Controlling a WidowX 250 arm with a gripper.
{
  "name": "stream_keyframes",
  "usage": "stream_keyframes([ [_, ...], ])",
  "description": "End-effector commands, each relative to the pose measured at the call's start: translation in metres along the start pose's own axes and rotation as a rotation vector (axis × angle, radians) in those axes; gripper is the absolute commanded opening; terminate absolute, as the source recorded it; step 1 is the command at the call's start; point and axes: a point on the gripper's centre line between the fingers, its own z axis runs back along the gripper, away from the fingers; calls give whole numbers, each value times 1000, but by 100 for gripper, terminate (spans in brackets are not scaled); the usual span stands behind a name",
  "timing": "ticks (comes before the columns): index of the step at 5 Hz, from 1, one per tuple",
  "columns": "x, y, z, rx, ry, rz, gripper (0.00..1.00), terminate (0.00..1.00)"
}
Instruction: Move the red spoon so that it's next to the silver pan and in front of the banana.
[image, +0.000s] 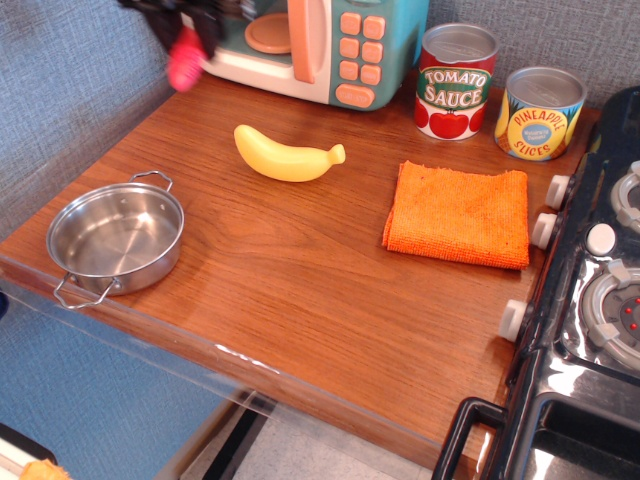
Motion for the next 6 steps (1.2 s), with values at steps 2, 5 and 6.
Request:
stream_keyframes([
  [2, -124, -86, 4, -58, 102, -112, 0, 0],
  [5, -135, -63, -35, -14, 200, -53, 0, 0],
  [6, -138, -63, -49, -7, 241, -56, 0, 0],
])
